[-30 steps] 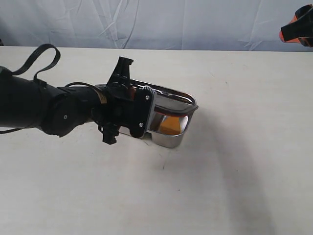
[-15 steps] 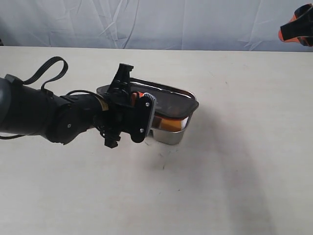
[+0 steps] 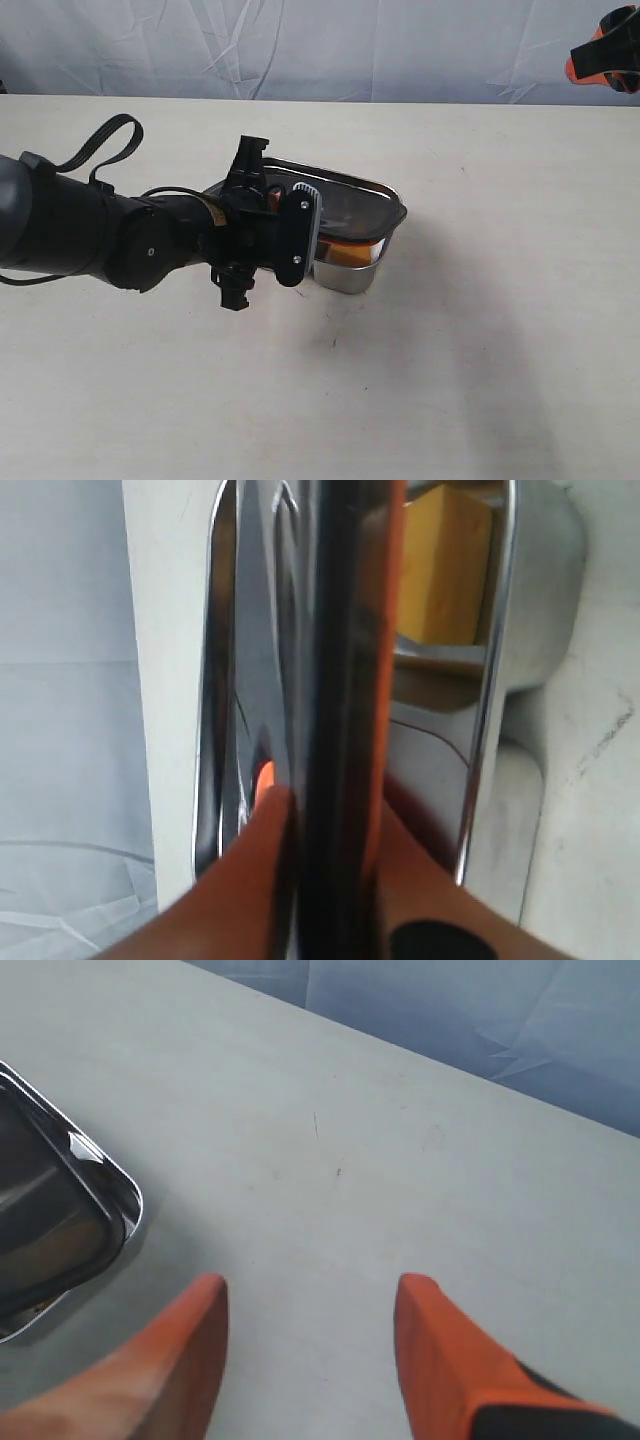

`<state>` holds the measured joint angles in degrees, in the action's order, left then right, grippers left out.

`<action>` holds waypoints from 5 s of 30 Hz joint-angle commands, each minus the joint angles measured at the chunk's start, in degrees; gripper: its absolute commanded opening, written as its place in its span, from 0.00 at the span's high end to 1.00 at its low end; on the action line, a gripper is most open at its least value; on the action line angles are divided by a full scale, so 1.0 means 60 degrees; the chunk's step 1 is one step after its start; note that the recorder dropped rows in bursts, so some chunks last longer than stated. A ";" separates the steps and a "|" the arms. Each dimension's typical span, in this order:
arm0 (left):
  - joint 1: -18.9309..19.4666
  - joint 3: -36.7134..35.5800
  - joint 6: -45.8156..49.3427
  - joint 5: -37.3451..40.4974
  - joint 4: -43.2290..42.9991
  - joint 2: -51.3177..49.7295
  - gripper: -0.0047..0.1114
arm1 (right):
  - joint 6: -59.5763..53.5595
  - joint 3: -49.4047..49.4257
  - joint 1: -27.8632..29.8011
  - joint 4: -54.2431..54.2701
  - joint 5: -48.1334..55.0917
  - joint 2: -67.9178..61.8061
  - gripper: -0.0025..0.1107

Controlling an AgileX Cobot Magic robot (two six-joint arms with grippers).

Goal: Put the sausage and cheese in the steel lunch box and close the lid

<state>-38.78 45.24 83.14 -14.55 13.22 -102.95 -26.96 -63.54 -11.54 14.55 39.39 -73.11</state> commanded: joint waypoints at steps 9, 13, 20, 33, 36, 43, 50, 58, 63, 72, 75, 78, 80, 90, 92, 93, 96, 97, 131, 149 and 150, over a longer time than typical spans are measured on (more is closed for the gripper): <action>0.0049 -0.0249 -0.0381 0.3665 0.1143 -0.0314 0.72 | 0.0023 -0.0032 0.0038 0.0256 0.0343 0.0045 0.54; 0.0049 -0.0249 -0.0381 0.3723 0.1143 -0.0314 0.61 | 0.0023 -0.0032 0.0038 0.0277 0.0423 0.0045 0.54; 0.0049 -0.0214 -0.0443 0.3541 0.1038 -0.0242 0.52 | 0.0023 -0.0032 0.0038 0.0452 0.0557 0.0045 0.54; 0.0049 -0.0214 -0.0443 0.3489 0.0822 0.0395 0.52 | 0.0004 -0.0032 0.0038 0.0470 0.0571 0.0045 0.54; 0.0049 -0.0189 -0.0443 0.3308 0.0687 0.0722 0.52 | 0.0004 -0.0032 0.0038 0.0470 0.0473 0.0045 0.54; 0.0049 -0.0189 -0.0552 0.3261 0.0625 0.0838 0.52 | 0.0004 -0.0032 0.0038 0.0630 0.0381 0.0045 0.54; 0.0049 -0.0189 -0.0600 0.3205 0.0145 0.1331 0.52 | 0.0004 -0.0032 0.0038 0.0675 0.0399 0.0045 0.54; 0.0049 -0.0189 -0.0615 0.3226 0.0155 0.1381 0.46 | 0.0004 -0.0032 0.0038 0.0697 0.0399 0.0045 0.54; 0.0049 -0.0189 -0.0596 0.3265 -0.0146 0.1381 0.42 | 0.0004 -0.0032 0.0038 0.0696 0.0417 0.0045 0.54; 0.0049 -0.0189 -0.0596 0.3661 -0.0297 0.1730 0.42 | 0.0004 -0.0032 0.0038 0.0842 0.0617 0.0010 0.54; 0.0049 -0.0189 -0.0596 0.3736 -0.0492 0.1932 0.42 | 0.0004 -0.0012 0.0038 0.1216 0.1032 -0.0167 0.54; 0.0049 -0.0189 -0.0596 0.3757 -0.0629 0.2125 0.42 | -0.0014 0.0072 0.0020 0.1472 0.1040 -0.0461 0.54; 0.0049 -0.0189 -0.0596 0.3773 -0.0629 0.2170 0.42 | -0.0014 0.0109 0.0020 0.1536 0.1058 -0.0671 0.54; 0.0049 -0.0189 -0.0614 0.4444 -0.0629 0.2342 0.42 | -0.0014 0.0363 0.0020 0.2011 0.0974 -0.1314 0.54; 0.0049 -0.0189 -0.0614 0.4568 -0.0629 0.2527 0.42 | -0.0114 0.0363 0.0020 0.2774 0.1190 -0.1401 0.54; 0.0049 -0.0189 -0.0614 0.4549 -0.0645 0.2672 0.42 | -0.0172 0.0454 0.0020 0.3226 0.1281 -0.1523 0.54; 0.0049 -0.0189 -0.0824 0.4721 -0.0645 0.3112 0.42 | -0.0259 0.1126 0.0020 0.4456 0.1680 -0.1929 0.54; 0.0049 -0.0189 -0.1156 0.4745 -0.0645 0.3249 0.42 | -0.0281 0.1407 0.0020 0.4814 0.1678 -0.2048 0.54; 0.3386 -0.0189 -1.2616 0.5691 -0.0101 0.4240 0.43 | -0.2572 0.5231 -0.2736 1.3472 -0.0238 -0.2239 0.54; 0.3535 -0.0189 -1.2616 0.5162 0.0055 0.4257 0.43 | -0.1791 0.5231 -0.2869 1.3518 -0.0671 -0.2239 0.54; 0.3535 -0.0189 -1.2616 0.5162 0.0055 0.4257 0.43 | -0.1791 0.5231 -0.2869 1.3518 -0.0671 -0.2239 0.54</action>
<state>-17.63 44.29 7.81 17.21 13.13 -77.94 -37.73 -32.51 -28.70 95.22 35.55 -86.45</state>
